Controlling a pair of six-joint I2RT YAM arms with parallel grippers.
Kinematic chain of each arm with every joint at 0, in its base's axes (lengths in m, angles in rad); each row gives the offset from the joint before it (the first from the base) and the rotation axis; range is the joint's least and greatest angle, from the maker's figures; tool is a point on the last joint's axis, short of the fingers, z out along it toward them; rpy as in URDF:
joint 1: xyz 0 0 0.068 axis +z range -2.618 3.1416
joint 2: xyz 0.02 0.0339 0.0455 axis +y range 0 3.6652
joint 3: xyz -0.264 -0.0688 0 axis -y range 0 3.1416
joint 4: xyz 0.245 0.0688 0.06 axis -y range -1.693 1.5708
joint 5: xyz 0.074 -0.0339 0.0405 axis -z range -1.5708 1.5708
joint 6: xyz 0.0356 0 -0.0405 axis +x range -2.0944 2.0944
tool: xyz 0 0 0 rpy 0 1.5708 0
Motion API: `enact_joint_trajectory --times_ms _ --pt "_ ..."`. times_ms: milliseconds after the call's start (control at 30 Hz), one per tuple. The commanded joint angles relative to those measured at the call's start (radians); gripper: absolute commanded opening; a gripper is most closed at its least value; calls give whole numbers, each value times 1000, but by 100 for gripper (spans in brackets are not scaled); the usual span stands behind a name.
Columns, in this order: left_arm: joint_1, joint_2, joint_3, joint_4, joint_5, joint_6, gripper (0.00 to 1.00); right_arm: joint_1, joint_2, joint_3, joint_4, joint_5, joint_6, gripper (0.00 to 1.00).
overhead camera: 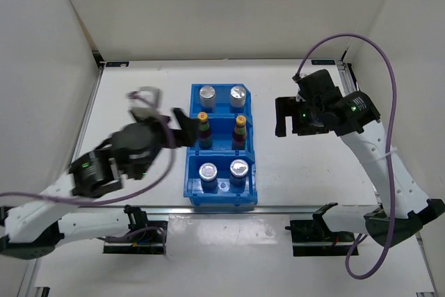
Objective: Organize the condiment bottles
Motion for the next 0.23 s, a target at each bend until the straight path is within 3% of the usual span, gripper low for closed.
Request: enact_joint_trajectory --times_ms 0,67,200 --pt "43 -163 22 -43 -223 68 100 -2 -25 -14 53 72 35 100" --pt "43 -257 -15 -43 -331 94 100 -2 -35 -26 53 84 35 100" --pt "43 -323 -37 -43 -404 195 100 -2 -44 -41 53 104 14 100"
